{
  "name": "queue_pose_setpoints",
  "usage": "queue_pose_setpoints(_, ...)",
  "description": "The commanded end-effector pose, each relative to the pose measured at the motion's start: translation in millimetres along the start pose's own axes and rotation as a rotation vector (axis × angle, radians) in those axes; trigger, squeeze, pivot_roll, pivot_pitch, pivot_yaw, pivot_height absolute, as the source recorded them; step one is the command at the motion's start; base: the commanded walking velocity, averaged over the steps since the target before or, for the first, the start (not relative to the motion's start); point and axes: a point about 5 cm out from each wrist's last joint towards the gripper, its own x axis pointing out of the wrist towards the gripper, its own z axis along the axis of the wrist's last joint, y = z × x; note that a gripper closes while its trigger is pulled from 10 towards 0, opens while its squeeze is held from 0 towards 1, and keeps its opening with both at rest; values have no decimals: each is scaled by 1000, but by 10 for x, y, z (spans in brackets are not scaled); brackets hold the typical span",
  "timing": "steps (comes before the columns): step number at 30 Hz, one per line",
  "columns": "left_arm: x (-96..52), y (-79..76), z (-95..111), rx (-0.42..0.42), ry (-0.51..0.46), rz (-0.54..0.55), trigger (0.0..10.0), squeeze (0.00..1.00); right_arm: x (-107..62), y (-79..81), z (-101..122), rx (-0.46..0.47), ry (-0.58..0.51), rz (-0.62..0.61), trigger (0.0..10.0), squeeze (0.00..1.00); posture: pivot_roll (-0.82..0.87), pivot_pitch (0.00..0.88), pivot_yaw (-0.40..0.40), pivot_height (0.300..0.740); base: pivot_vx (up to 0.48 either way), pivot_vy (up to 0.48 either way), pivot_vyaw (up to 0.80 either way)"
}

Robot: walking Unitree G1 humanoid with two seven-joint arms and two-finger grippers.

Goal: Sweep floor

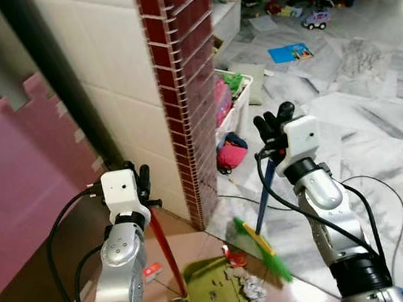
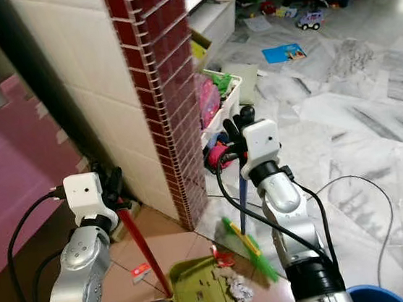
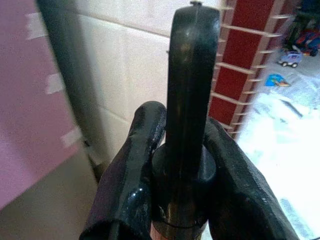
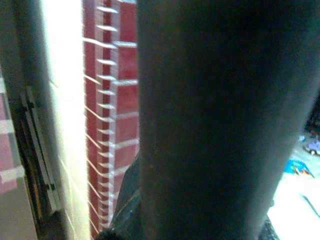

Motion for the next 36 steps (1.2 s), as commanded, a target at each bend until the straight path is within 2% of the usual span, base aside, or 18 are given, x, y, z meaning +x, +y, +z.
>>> queue_pose_setpoints(1,43,-14,86,18,-41,-18,10000,0,39,3,63,-16,-28,-6,10000,0,-17,0,60,740,0,476,0)
queue_pose_setpoints(11,72,-39,112,10,-54,-24,10000,0,74,-69,51,-75,-21,-75,10000,0,-17,0,61,740,0,462,0)
queue_pose_setpoints(17,87,-65,138,9,-68,-40,10000,0,89,-150,-22,-138,39,-145,10000,0,-18,0,59,740,0,0,0)
queue_pose_setpoints(22,79,-107,150,-3,-76,-59,10000,0,95,-162,-43,-148,61,-183,10000,0,-19,0,58,740,0,0,0)
queue_pose_setpoints(25,83,-109,147,-2,-72,-61,10000,0,109,-152,-27,-213,39,-163,10000,0,-19,0,58,740,0,0,0)
queue_pose_setpoints(29,92,-110,128,0,-57,-69,10000,0,112,-153,-6,-227,17,-168,10000,0,-19,0,57,740,0,0,0)
queue_pose_setpoints(33,107,-156,65,-29,-5,-128,10000,0,137,-161,62,-226,-17,-167,10000,0,-21,0,55,740,0,0,0)
queue_pose_setpoints(36,137,-201,4,-28,38,-172,10000,0,158,-197,98,-314,-38,-156,10000,0,-21,0,55,740,0,0,0)
